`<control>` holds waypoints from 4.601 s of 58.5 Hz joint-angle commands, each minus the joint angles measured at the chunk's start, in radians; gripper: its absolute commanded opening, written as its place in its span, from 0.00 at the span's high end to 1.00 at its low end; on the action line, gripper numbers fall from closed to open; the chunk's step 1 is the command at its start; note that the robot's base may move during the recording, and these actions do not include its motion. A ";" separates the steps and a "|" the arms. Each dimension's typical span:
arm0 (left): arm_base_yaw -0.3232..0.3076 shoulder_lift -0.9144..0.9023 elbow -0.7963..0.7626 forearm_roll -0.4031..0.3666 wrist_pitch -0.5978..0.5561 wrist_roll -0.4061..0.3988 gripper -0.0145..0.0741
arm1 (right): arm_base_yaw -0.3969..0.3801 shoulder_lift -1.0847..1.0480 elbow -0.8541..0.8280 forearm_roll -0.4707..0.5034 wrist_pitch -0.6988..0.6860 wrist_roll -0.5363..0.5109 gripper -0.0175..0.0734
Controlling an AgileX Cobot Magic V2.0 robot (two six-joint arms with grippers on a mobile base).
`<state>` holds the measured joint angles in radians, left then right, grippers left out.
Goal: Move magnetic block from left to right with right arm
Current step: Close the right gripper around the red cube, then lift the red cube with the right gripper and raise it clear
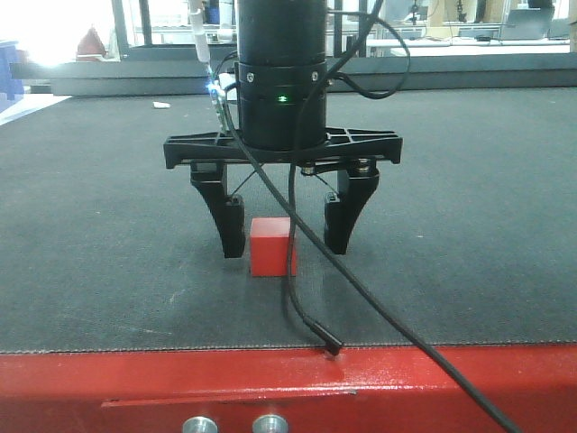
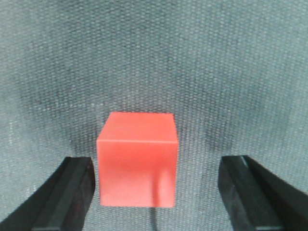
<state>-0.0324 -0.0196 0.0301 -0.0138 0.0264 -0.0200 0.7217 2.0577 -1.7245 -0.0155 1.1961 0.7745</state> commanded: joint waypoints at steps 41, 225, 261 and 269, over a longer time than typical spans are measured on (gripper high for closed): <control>-0.005 -0.002 0.011 -0.009 -0.089 -0.001 0.97 | 0.002 -0.005 -0.101 -0.001 0.036 -0.003 0.12; -0.005 -0.002 0.011 -0.009 -0.089 -0.001 0.97 | -0.710 -1.664 1.270 -0.031 -1.022 -0.699 0.46; -0.005 -0.002 0.011 -0.009 -0.089 -0.001 0.97 | -0.710 -1.664 1.270 -0.031 -1.022 -0.699 0.46; -0.005 -0.002 0.011 -0.009 -0.089 -0.001 0.97 | -0.710 -1.664 1.270 -0.031 -1.022 -0.699 0.46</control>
<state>-0.0324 -0.0196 0.0301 -0.0138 0.0216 -0.0200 0.0200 0.3897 -0.4275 -0.0377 0.2649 0.0869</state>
